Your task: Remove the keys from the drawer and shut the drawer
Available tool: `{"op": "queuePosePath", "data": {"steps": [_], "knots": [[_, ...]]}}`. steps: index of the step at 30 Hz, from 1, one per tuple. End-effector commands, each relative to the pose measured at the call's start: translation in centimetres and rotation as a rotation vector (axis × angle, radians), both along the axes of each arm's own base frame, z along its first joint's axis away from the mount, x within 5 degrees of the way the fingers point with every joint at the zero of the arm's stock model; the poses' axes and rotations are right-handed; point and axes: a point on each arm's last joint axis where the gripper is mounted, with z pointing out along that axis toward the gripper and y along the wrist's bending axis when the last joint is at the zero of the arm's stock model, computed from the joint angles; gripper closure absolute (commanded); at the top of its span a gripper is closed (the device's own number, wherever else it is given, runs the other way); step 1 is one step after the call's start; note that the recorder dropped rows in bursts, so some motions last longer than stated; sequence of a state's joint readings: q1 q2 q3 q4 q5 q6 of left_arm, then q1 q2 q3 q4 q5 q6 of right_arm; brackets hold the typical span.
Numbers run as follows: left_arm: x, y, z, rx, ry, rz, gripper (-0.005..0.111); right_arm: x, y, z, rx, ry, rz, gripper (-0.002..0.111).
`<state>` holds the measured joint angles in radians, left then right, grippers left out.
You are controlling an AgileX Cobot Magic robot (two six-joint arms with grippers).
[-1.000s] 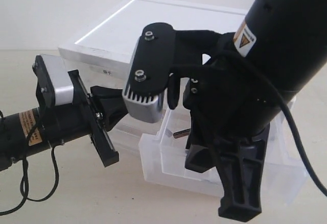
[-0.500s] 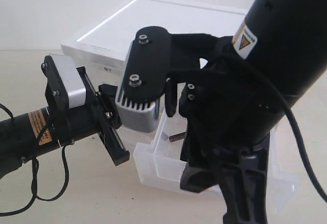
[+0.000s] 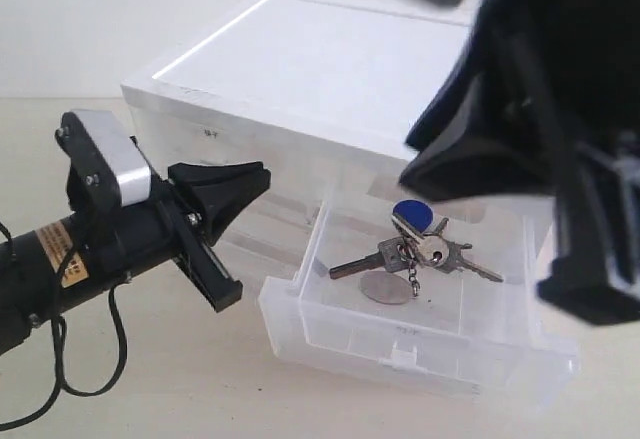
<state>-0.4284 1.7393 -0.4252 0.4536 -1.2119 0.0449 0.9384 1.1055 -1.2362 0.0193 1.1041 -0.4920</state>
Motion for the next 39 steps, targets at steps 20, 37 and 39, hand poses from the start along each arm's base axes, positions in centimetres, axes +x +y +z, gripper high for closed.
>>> {"op": "queuePosePath", "data": {"steps": [20,37,39], "knots": [[-14.4,2.6,4.1,-0.03,-0.022,-0.516,0.102,5.1,0.2,-2.8,-0.04,-0.292,-0.388,0.108],[-6.6,-0.6,2.0,0.041,0.116,-0.289,0.102,5.0,0.3,-2.9,-0.022,-0.265,-0.401,0.108],[-6.5,-0.6,2.1,0.043,0.114,-0.287,0.102,5.0,0.3,-2.9,-0.024,-0.264,-0.402,0.108]]}}
